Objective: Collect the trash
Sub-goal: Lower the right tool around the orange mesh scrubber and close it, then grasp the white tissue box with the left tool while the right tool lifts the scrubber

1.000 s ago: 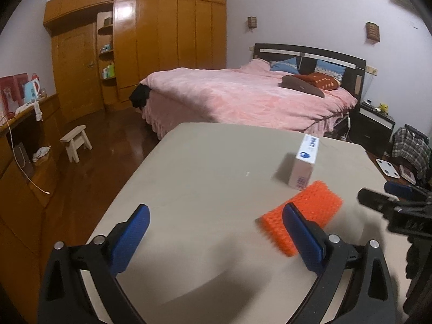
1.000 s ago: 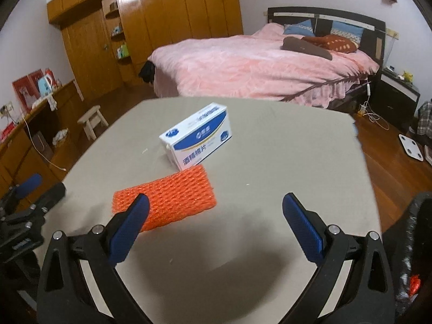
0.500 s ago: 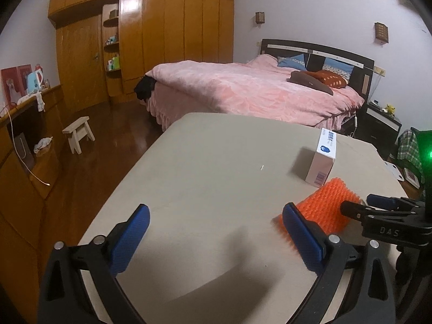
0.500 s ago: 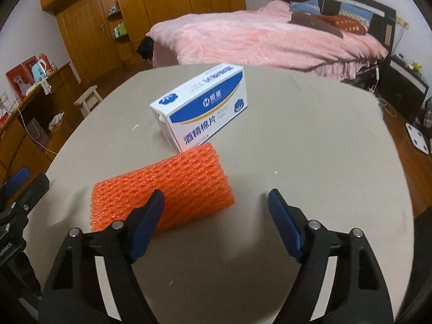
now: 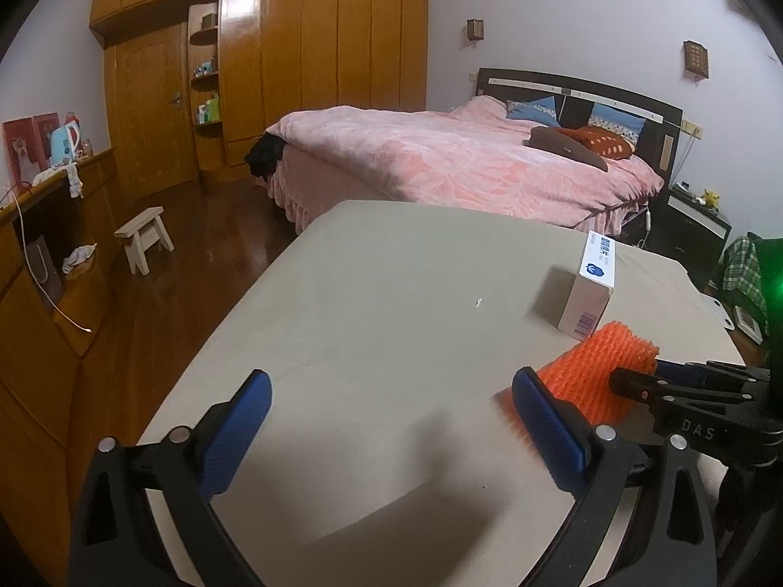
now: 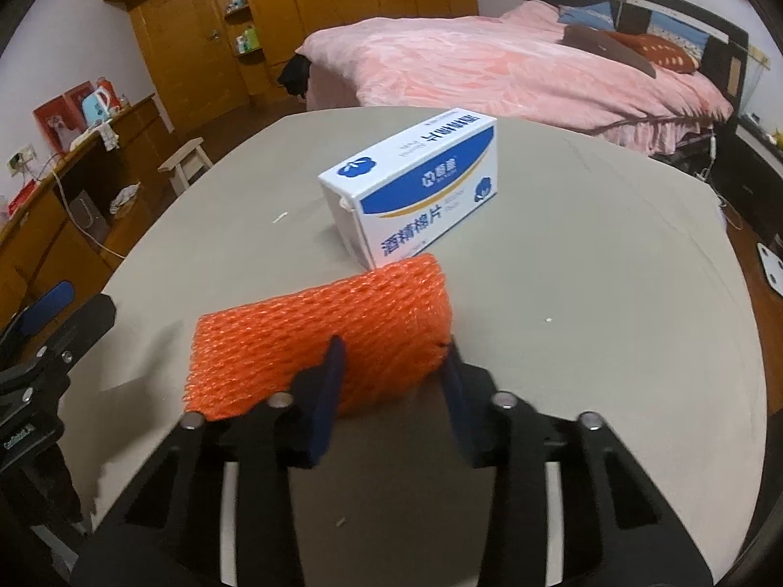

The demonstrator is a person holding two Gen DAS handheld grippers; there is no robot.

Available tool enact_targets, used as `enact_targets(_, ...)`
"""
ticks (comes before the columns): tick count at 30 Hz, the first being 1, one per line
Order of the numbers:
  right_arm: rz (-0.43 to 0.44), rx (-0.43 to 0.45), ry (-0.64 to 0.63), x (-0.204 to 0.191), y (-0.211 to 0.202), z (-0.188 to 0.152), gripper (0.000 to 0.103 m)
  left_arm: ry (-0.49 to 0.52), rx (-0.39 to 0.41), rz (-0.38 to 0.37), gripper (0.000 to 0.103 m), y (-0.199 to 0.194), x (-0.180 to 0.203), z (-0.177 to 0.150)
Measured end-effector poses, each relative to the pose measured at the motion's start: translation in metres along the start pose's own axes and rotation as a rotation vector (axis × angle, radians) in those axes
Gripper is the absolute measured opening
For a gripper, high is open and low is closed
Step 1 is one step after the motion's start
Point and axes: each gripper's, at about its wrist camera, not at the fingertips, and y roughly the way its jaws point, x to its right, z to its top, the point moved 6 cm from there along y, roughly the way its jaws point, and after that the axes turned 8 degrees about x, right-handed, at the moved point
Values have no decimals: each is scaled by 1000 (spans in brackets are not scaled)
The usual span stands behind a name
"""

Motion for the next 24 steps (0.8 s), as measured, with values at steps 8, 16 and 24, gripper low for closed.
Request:
enact_targets(8, 35, 9, -11, 2, -12, -1, 12, 7, -1, -25, 97, -2, 13, 1)
enact_targets(16, -13, 27, 17, 37, -40, 2, 12, 19, 17, -84, 97, 3, 44, 13)
enact_targets(24, -127, 43, 66, 97, -52, 18, 12, 29, 34, -151, 96, 26, 84, 30)
